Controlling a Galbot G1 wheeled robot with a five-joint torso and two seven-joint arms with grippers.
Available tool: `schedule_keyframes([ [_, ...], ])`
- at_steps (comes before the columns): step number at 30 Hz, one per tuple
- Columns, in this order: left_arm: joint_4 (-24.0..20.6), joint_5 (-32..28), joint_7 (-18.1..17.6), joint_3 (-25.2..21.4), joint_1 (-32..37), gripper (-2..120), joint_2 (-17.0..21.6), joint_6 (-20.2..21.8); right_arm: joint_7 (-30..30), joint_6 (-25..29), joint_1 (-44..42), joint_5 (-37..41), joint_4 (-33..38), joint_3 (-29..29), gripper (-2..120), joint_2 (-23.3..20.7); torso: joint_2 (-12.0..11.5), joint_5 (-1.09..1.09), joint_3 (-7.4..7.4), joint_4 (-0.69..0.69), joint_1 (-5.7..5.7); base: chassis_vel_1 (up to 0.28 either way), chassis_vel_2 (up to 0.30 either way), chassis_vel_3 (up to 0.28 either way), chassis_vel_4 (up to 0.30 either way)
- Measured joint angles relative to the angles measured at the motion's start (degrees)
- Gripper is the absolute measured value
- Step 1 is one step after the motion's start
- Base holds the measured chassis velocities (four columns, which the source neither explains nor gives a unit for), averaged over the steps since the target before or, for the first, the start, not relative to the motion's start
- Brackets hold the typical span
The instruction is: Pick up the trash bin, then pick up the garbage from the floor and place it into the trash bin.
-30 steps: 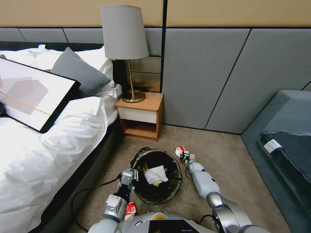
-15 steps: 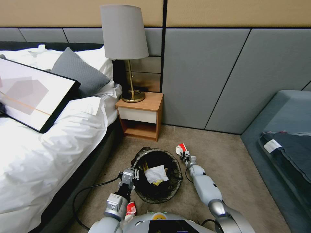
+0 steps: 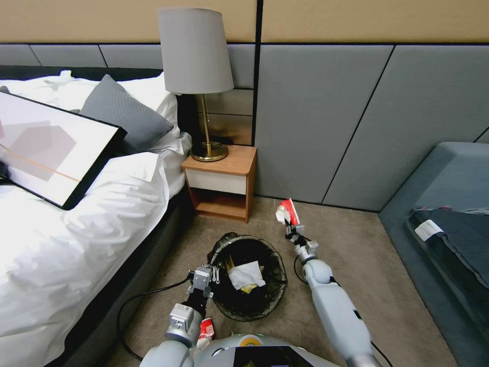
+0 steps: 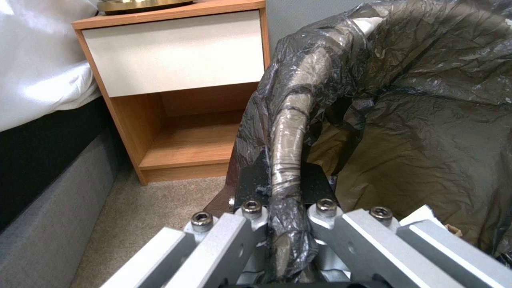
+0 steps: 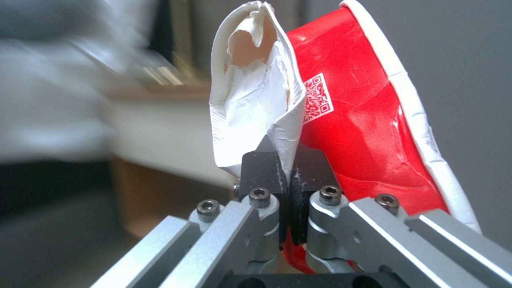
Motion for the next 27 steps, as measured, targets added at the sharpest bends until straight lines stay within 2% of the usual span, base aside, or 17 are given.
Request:
schedule_keyframes([
  [3, 0.0, -0.2, 0.0, 0.0, -0.2, 1, 0.0, 0.0, -8.4, 1.8, -4.3, 4.6, 7.3, -0.1, 0, -1.4, 0.0, 0.01, 0.00, 0.00, 0.00, 0.000, 0.000, 0.000, 0.000],
  [4, 0.0, -0.2, 0.0, 0.0, -0.2, 1, 0.0, 0.0, -8.4, 1.8, -4.3, 4.6, 7.3, -0.1, 0, -1.4, 0.0, 0.01, 0.00, 0.00, 0.00, 0.000, 0.000, 0.000, 0.000],
  [7, 0.0, -0.6, -0.1, -0.1, -0.6, 1, 0.2, 0.1, -14.7, 2.1, -7.8, 7.7, 11.9, -1.2, 0, -3.7, 0.0, 0.00, 0.00, -0.01, 0.00, 0.000, 0.000, 0.000, 0.000],
  [8, 0.0, -0.6, -0.1, -0.1, -0.6, 1, 0.2, 0.1, -14.7, 2.1, -7.8, 7.7, 11.9, -1.2, 0, -3.7, 0.0, 0.00, 0.00, -0.01, 0.00, 0.000, 0.000, 0.000, 0.000],
  [10, 0.0, -1.0, -0.1, -0.2, -1.0, 1, 0.3, 0.3, -17.1, 2.2, -9.9, 8.3, 13.1, -2.8, 0, -7.2, 0.0, 0.00, 0.00, 0.00, 0.00, 0.000, 0.000, 0.000, 0.000],
  [15, 0.2, -1.2, -0.2, -0.4, -1.4, 1, 0.3, 0.4, -18.4, 3.2, -13.0, 6.4, 12.9, -4.6, 0, -12.4, 0.0, -0.01, 0.00, 0.00, 0.00, 0.000, 0.000, 0.000, 0.000],
  [18, 0.3, -1.2, -0.2, -0.4, -1.5, 1, 0.2, 0.4, -18.6, 4.0, -14.2, 5.1, 12.2, -5.4, 0, -13.7, 0.0, 0.01, 0.00, 0.00, 0.00, 0.000, 0.000, 0.000, 0.000],
  [27, 0.4, -1.5, -0.2, -0.5, -2.0, 1, -0.1, 0.5, -19.9, 7.5, -17.3, -0.7, 6.0, -8.8, 0, -12.8, 0.0, 0.01, 0.00, 0.00, 0.00, 0.000, 0.000, 0.000, 0.000],
])
